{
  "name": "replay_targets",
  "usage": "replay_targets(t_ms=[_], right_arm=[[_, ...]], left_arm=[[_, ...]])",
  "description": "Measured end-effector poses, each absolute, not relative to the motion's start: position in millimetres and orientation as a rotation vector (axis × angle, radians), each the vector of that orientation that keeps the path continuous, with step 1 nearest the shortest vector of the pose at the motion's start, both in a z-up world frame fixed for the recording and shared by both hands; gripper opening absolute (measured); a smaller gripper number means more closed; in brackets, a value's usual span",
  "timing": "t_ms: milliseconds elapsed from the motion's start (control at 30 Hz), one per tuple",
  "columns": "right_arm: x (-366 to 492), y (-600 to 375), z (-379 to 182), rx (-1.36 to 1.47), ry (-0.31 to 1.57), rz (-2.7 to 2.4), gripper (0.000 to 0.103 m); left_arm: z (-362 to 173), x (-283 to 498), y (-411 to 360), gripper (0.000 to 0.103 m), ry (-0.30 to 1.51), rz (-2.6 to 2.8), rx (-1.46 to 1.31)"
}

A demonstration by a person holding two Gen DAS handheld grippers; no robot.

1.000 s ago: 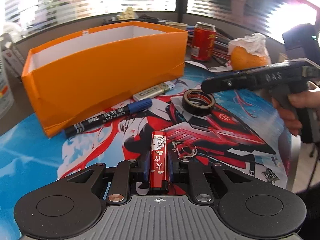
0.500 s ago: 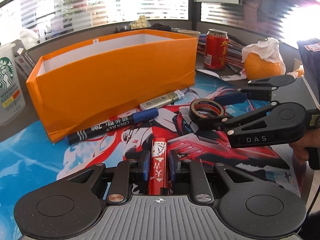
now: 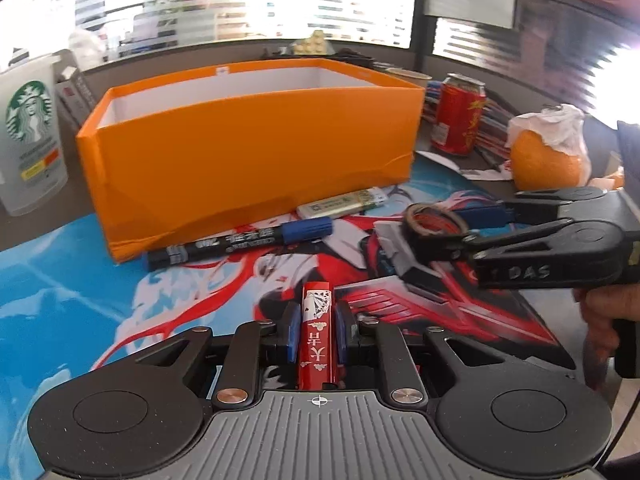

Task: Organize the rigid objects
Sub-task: 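Grasp the red tube with the left tool while the right tool grasps the tape roll, then carry the red tube and tape roll over the orange box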

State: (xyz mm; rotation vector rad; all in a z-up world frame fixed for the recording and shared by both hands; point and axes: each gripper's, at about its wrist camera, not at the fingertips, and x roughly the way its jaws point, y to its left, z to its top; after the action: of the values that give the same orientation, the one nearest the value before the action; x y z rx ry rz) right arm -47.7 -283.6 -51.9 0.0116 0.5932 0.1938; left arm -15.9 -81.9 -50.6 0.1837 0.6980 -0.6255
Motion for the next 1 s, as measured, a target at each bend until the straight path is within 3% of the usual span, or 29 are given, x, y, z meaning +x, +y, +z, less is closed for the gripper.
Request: replay_targets(t_ms=[700,1000], right_arm=[[-53,-272,-4,0.01,0.483,0.24,0.052],[-37,-274,37,0.016,0.423,0.265,0.052]], left_arm=[[40,0,-47,0.016,0.58,-0.562,0.083],[78,43,-50,0.016,0.559,-0.54,0.053]])
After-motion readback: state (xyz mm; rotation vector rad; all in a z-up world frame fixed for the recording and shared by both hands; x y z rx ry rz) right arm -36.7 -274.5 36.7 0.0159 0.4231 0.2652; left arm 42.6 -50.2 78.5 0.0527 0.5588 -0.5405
